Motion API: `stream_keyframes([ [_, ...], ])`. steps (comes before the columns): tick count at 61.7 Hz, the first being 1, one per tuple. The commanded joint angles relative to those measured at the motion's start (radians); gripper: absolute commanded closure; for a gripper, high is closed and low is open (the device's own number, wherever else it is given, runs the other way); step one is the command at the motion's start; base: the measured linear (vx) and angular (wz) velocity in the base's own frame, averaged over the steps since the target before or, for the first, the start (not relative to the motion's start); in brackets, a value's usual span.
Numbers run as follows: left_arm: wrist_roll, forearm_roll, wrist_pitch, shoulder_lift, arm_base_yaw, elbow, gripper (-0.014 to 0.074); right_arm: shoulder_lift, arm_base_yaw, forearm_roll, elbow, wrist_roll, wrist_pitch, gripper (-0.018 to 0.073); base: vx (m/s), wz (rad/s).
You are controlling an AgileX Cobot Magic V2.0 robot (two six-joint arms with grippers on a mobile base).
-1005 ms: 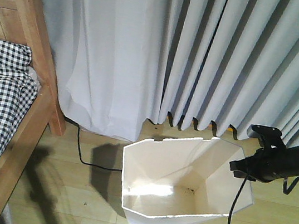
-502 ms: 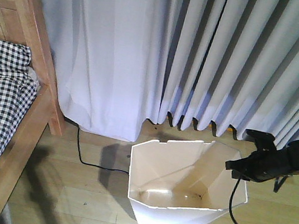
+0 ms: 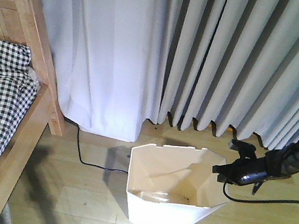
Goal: Move trash bin to bedside with robot
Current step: 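Lower the held bin onto the floor beside the bed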
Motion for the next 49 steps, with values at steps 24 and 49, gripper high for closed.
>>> stream_keyframes([
  [24, -0.008, -0.004, -0.073, -0.010, -0.006, 0.029, 0.0602, 0.142, -0.004, 0.134, -0.322, 0.054, 0.217, 0.0566, 0.00, 0.00],
  [49, -0.008, -0.004, -0.073, -0.010, -0.006, 0.029, 0.0602, 0.269, -0.004, -0.043, -0.530, 0.248, 0.242, 0.0562, 0.00, 0.00],
])
